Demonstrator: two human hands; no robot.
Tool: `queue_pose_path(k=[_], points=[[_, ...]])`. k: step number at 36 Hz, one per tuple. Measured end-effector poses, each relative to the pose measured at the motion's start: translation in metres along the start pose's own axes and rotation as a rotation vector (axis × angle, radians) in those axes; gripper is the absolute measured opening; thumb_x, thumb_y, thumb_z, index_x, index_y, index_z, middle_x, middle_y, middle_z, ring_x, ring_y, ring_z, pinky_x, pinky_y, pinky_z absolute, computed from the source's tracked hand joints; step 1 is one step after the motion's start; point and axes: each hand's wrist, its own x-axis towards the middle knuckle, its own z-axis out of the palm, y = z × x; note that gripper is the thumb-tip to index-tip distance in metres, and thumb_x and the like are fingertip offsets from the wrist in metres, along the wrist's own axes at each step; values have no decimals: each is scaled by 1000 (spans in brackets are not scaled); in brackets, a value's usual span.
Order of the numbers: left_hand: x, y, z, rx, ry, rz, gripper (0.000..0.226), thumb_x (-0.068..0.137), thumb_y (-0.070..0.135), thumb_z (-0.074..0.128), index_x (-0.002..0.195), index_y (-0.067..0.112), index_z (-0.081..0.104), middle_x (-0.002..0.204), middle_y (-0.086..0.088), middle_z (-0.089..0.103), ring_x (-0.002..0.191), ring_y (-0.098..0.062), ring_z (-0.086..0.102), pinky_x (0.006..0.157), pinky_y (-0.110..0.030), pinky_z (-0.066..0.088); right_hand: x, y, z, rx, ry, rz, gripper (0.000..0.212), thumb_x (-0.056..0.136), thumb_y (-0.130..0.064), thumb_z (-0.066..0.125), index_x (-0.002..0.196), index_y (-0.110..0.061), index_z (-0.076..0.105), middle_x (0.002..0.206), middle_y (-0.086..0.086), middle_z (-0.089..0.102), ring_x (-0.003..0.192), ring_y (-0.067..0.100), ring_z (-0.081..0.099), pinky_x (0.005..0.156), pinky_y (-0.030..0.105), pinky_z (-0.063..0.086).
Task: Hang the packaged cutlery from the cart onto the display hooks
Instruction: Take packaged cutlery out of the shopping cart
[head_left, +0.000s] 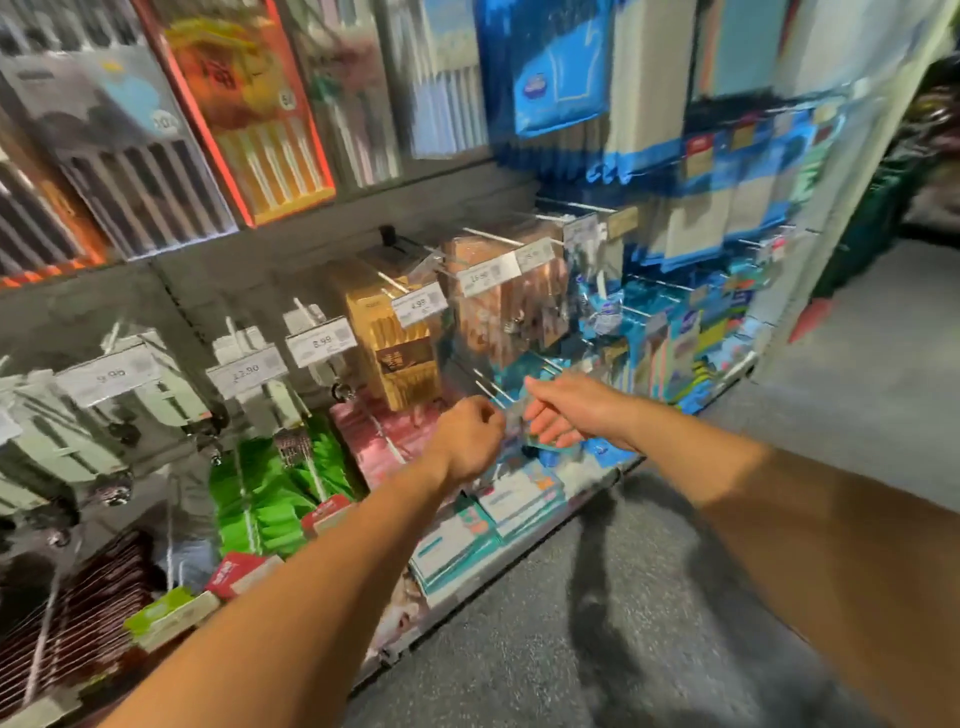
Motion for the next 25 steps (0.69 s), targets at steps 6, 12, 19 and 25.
queue_pose_path(k=[6,12,19,25], points=[[-44,56,74,-134,-196,111,25,101,15,46,81,10,59,82,-14,68,69,-25,62,67,-33,51,-102,63,-49,61,170,98,52,101,-52,39,89,-9,65,80,9,66,61,15,62,62,26,51],[-82,124,159,-163,-378,200,25,102,19,47,85,8,61,76,-13,66,63,-26,59,59,-26,48,-189,126,-105,141,359,202,50,102,-53,33,80,-15,59,65,1,63,47,8,57,51,18,46],[-134,214,268,-123,-562,326,26,102,17,46,80,12,57,81,-14,65,58,-17,57,53,-23,42,-295,211,-177,304,540,316,46,103,-47,37,79,-13,56,43,-6,58,38,7,54,53,22,41],[-182,277,373,-58,-736,402,33,100,13,47,69,17,57,83,-22,66,74,-28,62,68,-36,44,-389,292,-225,363,664,393,47,104,-42,40,77,-8,58,56,7,58,51,19,52,53,23,38]])
